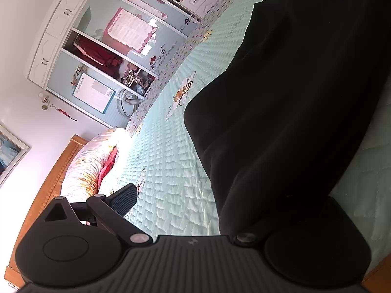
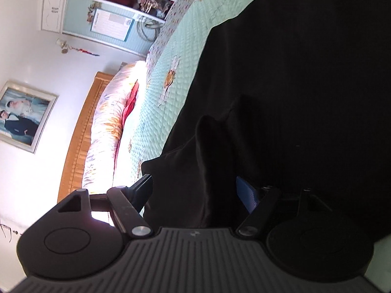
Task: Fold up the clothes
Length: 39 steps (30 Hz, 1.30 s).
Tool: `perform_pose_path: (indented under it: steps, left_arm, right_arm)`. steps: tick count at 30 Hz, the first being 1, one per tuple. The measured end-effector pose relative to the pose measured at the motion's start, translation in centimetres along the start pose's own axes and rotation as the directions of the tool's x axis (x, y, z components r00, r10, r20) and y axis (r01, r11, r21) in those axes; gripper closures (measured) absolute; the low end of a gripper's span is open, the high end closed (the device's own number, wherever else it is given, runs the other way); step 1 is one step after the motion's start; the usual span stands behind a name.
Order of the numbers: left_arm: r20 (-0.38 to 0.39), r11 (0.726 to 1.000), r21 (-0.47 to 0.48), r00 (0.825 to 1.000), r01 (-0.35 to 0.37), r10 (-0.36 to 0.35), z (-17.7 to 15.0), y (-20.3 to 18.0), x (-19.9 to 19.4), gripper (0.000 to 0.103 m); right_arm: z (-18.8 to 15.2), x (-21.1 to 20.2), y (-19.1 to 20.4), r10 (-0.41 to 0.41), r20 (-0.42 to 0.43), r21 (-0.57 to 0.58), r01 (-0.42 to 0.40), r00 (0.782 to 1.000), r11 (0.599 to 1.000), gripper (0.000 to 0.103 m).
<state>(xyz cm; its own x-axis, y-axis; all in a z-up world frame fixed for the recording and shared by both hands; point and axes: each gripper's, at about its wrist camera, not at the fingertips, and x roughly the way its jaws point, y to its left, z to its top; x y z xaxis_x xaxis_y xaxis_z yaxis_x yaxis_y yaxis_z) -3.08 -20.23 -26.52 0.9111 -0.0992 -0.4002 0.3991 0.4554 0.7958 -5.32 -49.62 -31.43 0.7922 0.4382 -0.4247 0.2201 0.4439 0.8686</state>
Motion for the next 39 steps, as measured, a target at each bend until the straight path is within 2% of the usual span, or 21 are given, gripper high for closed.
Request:
perform_pose_path:
  steps: [2, 4, 6, 9, 10, 12, 13, 14, 15, 16, 17, 18, 19, 23, 24, 25, 28, 32, 34, 37, 39]
  left_arm:
    - [-0.001, 1.000, 0.007, 1.000, 0.006, -0.006, 0.1, 0.1, 0.0, 0.002]
    - [-0.002, 0.999, 0.001, 0.999, 0.048, -0.048, 0.3, 0.7, -0.2, 0.002]
    - [-0.003, 0.993, -0.025, 0.994, 0.114, -0.114, 0.4, 1.8, -0.7, 0.002]
    - [0.039, 0.959, -0.117, 0.966, 0.257, -0.254, 0.2, 4.0, -2.3, 0.002]
    - [0.058, 0.936, -0.163, 0.951, 0.311, -0.305, 0.3, 4.7, -2.8, 0.002]
    - [0.103, 0.874, -0.252, 0.909, 0.416, -0.403, 0.5, 6.2, -3.9, 0.002]
    - [0.152, 0.821, -0.308, 0.877, 0.480, -0.456, 1.1, 7.0, -4.3, 0.002]
    - [0.205, 0.760, -0.360, 0.840, 0.542, -0.502, 1.7, 7.8, -4.7, 0.002]
    - [0.261, 0.690, -0.405, 0.799, 0.600, -0.542, 2.3, 8.7, -5.1, 0.002]
    - [0.307, 0.617, -0.436, 0.753, 0.655, -0.583, 3.4, 9.3, -4.9, 0.002]
    - [0.333, 0.556, -0.451, 0.710, 0.698, -0.621, 4.7, 9.2, -4.3, 0.001]
    - [0.347, 0.520, -0.451, 0.679, 0.725, -0.647, 5.9, 9.0, -3.6, 0.001]
    - [0.354, 0.502, -0.441, 0.658, 0.744, -0.664, 7.4, 7.5, -3.2, 0.001]
    - [0.304, 0.481, -0.365, 0.591, 0.797, -0.747, 12.5, 2.4, -0.8, 0.003]
    - [0.290, 0.484, -0.345, 0.582, 0.804, -0.760, 13.3, 1.1, -0.6, 0.003]
    - [0.272, 0.502, -0.322, 0.586, 0.803, -0.763, 14.0, 0.1, -0.4, 0.003]
    - [0.211, 0.558, -0.330, 0.636, 0.762, -0.743, 15.3, -1.9, 0.7, 0.006]
    - [0.155, 0.574, -0.360, 0.654, 0.735, -0.740, 15.6, -2.3, 1.3, 0.009]
    - [0.158, 0.567, -0.369, 0.651, 0.736, -0.742, 15.5, -2.0, 1.1, 0.010]
    - [0.212, 0.501, -0.440, 0.628, 0.745, -0.749, 14.3, -0.2, 0.8, 0.011]
    - [0.248, 0.490, -0.422, 0.617, 0.763, -0.747, 13.4, 0.8, 0.3, 0.011]
  right_arm:
    - [-0.3, 0.5, 0.3, -0.015, -0.022, -0.053, 0.014, 1.000, 0.998, 0.031]
    - [-0.5, 0.6, 0.3, -0.034, -0.023, -0.068, 0.033, 0.999, 0.997, 0.051]
    - [-0.5, 0.0, -0.7, -0.028, -0.004, -0.023, 0.028, 1.000, 0.999, 0.065]
    - [-0.7, -1.2, -2.3, -0.008, 0.027, 0.029, 0.007, 1.000, 1.000, 0.079]
    - [-0.8, -1.6, -2.6, -0.003, 0.035, 0.030, 0.002, 0.999, 1.000, 0.080]
    - [-1.1, -2.2, -2.9, 0.035, 0.050, 0.045, -0.037, 0.998, 0.998, 0.078]
    - [-1.3, -2.6, -3.1, 0.057, 0.064, 0.058, -0.060, 0.996, 0.997, 0.075]
    - [-1.4, -3.3, -3.3, 0.082, 0.090, 0.075, -0.089, 0.993, 0.993, 0.073]
    - [-1.5, -4.0, -3.5, 0.105, 0.119, 0.090, -0.116, 0.987, 0.989, 0.060]
    - [-1.7, -5.1, -3.8, 0.120, 0.152, 0.097, -0.136, 0.981, 0.986, 0.053]
    - [-2.0, -6.1, -4.1, 0.119, 0.178, 0.102, -0.139, 0.977, 0.985, 0.053]
    - [-2.3, -6.8, -4.4, 0.115, 0.192, 0.108, -0.138, 0.975, 0.985, 0.053]
    - [-2.5, -7.5, -4.7, 0.114, 0.203, 0.115, -0.139, 0.972, 0.984, 0.053]
    - [-3.3, -8.8, -5.7, 0.140, 0.216, 0.166, -0.178, 0.966, 0.970, 0.053]
    - [-3.5, -9.2, -5.9, 0.144, 0.219, 0.176, -0.184, 0.965, 0.967, 0.053]
    - [-3.7, -9.4, -6.1, 0.148, 0.220, 0.180, -0.189, 0.964, 0.965, 0.051]
    - [-4.1, -9.6, -6.7, 0.129, 0.222, 0.188, -0.172, 0.966, 0.967, 0.041]
    - [-4.3, -9.7, -7.0, 0.146, 0.243, 0.175, -0.192, 0.959, 0.966, 0.041]
    - [-4.0, -9.7, -6.6, 0.143, 0.249, 0.158, -0.185, 0.958, 0.970, 0.039]
    - [-5.1, -10.2, -7.2, 0.188, 0.279, 0.198, -0.248, 0.942, 0.948, 0.038]
    - [-6.1, -10.4, -8.0, 0.232, 0.289, 0.242, -0.306, 0.929, 0.921, 0.038]
